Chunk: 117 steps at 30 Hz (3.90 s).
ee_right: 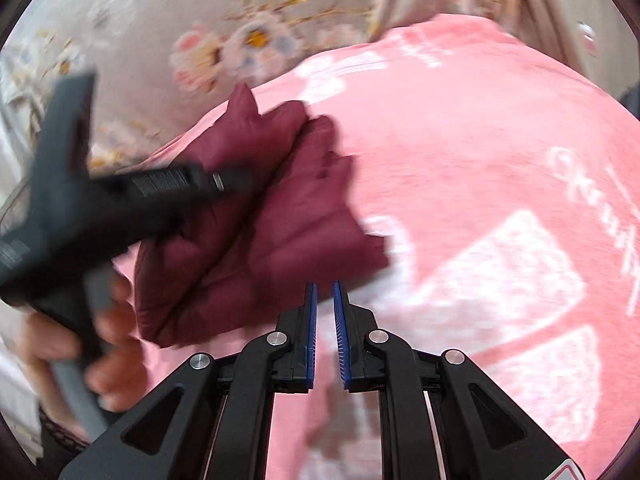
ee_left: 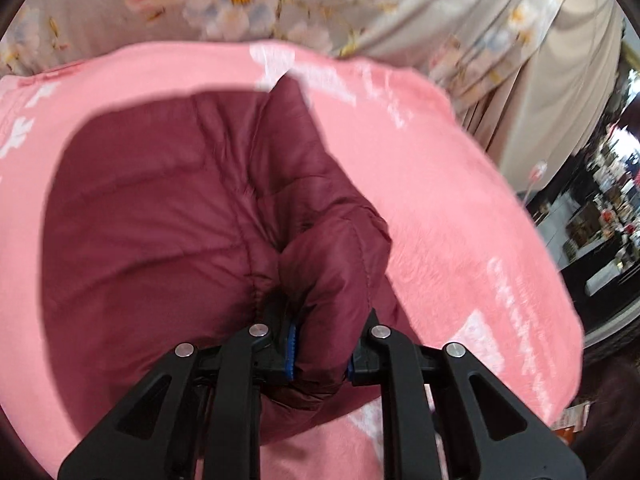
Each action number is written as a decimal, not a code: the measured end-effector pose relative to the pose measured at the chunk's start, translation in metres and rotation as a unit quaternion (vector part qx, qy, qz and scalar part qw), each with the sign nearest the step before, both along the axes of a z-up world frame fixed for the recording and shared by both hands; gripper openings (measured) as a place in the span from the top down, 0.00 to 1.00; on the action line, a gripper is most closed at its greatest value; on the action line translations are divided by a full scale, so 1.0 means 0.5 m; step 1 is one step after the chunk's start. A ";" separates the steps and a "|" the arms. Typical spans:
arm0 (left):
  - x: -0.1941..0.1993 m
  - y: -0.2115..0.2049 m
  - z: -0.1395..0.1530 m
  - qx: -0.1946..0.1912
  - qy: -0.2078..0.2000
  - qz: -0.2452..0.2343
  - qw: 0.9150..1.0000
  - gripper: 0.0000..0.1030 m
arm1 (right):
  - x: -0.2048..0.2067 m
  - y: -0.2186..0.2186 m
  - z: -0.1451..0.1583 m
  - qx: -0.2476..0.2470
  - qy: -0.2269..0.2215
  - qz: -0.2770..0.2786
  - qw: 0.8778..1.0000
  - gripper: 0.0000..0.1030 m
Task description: Fold large clothes
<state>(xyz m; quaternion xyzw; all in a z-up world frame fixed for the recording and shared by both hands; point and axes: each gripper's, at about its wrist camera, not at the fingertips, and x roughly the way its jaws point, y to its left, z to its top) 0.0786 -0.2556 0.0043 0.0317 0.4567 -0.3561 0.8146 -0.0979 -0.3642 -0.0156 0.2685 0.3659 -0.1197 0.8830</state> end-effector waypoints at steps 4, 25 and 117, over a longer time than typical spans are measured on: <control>-0.015 -0.034 -0.032 0.026 -0.012 -0.001 1.000 0.85 | -0.009 -0.040 -0.015 0.002 0.004 -0.018 1.000 0.88; 0.268 0.294 0.212 -0.040 -0.056 0.226 0.972 0.34 | 0.425 -0.039 0.230 -0.020 -0.051 0.014 0.998 0.33; 0.328 0.001 -0.084 0.126 -0.111 0.173 0.971 0.14 | 0.398 -0.229 -0.113 0.094 -0.083 -0.076 0.989 0.64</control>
